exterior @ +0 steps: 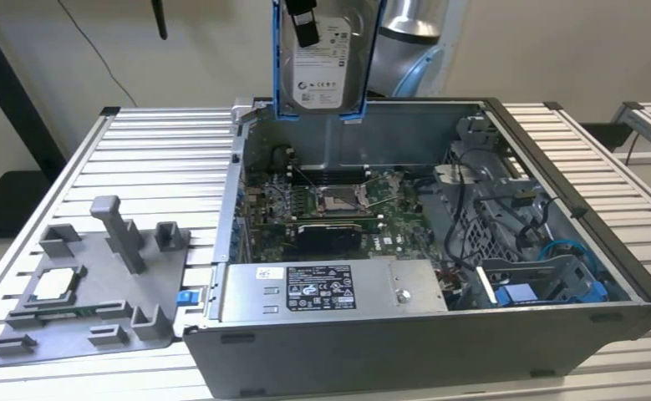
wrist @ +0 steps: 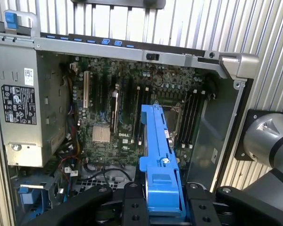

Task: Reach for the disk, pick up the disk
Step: 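Pick up the disk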

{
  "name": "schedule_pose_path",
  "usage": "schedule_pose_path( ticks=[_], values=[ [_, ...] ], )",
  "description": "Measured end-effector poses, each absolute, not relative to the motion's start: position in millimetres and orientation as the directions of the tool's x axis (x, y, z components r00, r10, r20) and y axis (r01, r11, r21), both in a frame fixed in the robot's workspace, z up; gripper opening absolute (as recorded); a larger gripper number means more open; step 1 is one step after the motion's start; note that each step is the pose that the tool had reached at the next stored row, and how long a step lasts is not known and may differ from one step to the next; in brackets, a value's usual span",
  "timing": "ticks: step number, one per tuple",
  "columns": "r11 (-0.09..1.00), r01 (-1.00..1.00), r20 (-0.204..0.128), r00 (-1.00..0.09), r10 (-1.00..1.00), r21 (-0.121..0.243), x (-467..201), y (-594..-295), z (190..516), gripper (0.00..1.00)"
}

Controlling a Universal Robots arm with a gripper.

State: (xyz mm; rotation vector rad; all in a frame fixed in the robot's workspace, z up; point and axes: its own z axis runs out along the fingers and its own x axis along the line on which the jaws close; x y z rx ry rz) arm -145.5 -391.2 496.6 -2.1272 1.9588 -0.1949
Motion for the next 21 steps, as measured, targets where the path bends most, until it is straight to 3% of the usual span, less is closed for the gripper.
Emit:
schedule_pose_path(
  ticks=[21],
  values=[
    [-0.070, -0.961, -0.065, 0.091, -0.994, -0.266, -99, -391, 497, 0.00]
  ],
)
